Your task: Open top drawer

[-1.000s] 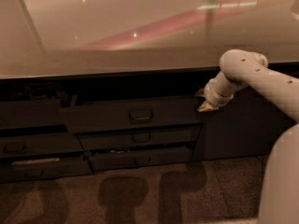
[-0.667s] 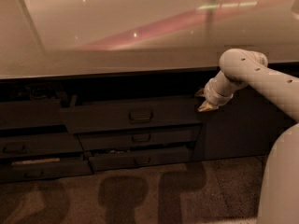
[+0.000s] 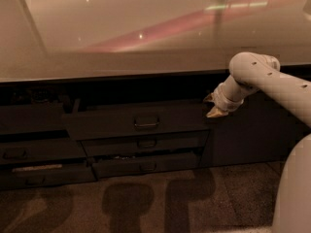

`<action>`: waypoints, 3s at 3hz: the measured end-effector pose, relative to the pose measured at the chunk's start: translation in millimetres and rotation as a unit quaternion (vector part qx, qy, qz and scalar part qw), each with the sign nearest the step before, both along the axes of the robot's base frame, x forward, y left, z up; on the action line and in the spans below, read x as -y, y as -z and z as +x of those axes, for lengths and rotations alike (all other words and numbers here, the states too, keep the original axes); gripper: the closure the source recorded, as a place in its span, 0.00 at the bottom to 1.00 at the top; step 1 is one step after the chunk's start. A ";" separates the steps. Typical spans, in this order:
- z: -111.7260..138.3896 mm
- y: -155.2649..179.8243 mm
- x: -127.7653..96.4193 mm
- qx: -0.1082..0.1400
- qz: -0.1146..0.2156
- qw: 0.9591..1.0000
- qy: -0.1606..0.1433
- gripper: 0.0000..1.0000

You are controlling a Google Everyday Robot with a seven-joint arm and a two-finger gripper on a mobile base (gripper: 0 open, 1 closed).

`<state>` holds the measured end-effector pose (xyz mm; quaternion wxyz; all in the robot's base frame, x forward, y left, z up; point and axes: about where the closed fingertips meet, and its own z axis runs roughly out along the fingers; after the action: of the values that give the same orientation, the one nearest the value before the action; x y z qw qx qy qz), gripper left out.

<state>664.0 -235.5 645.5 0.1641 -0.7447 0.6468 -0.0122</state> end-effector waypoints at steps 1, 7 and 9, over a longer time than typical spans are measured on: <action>-6.9 3.0 -1.1 -0.001 -0.003 1.000 -0.004 1.00; -28.7 0.1 -1.2 0.000 0.001 1.000 -0.012 1.00; -40.8 1.9 0.0 0.003 -0.001 1.000 -0.016 1.00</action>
Offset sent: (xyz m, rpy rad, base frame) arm -0.2415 -0.0453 -0.1855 -0.1682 -0.0672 0.1940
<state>623.2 -235.4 643.6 0.1658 -0.7552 0.6341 -0.0124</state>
